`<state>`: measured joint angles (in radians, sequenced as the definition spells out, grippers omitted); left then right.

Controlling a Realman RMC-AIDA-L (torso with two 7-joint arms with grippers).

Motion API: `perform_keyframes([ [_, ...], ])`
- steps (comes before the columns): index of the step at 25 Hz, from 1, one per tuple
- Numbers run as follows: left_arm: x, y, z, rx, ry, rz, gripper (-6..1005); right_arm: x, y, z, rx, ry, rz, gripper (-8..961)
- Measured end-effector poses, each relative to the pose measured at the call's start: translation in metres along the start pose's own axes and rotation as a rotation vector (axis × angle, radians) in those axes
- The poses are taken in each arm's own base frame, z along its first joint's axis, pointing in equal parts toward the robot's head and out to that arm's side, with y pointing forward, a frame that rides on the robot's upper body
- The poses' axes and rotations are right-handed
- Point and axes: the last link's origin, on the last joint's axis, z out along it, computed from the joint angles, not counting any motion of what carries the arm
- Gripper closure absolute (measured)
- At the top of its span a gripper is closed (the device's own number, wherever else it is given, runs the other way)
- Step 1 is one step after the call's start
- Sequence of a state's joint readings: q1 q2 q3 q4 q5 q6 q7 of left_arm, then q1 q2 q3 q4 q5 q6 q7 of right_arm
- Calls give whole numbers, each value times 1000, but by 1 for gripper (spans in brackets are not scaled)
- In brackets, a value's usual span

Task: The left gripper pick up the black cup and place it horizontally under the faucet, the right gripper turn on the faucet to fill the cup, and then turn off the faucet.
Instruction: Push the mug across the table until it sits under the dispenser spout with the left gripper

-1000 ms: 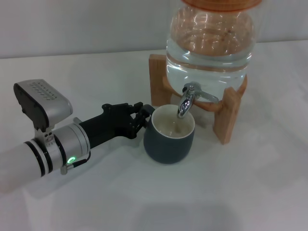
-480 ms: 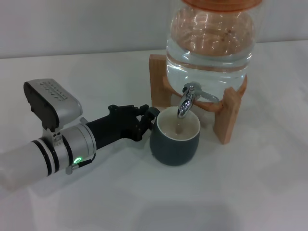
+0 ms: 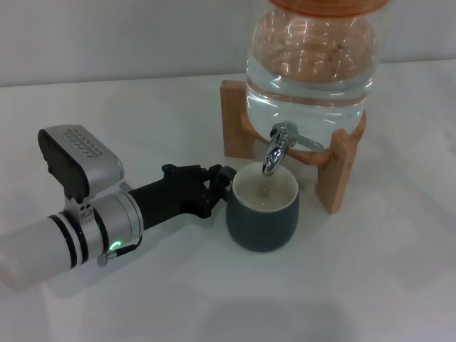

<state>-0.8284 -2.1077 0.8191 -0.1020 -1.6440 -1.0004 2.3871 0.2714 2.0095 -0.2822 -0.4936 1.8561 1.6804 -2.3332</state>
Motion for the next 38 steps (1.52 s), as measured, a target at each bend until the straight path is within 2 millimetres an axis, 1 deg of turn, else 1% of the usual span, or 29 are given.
perform_keyframes([
  [7,-1,1,0,-6,-4,-9,819,1,0,-4,4,7,0,143],
  [9,-1,1,0,-7,-1,-10,709,1,0,-5,7,9,0,143],
  [15,1,1,-2,-11,11,-22,662,0,-1,-8,14,12,-1,143],
  [21,-2,0,-12,-17,42,-39,627,0,-1,-9,16,12,0,143],
  [27,-10,-1,-31,-23,84,-39,588,0,-1,-9,17,6,-1,143],
  [38,-20,-4,-35,-4,44,-77,485,-2,-2,-13,18,3,-6,143],
])
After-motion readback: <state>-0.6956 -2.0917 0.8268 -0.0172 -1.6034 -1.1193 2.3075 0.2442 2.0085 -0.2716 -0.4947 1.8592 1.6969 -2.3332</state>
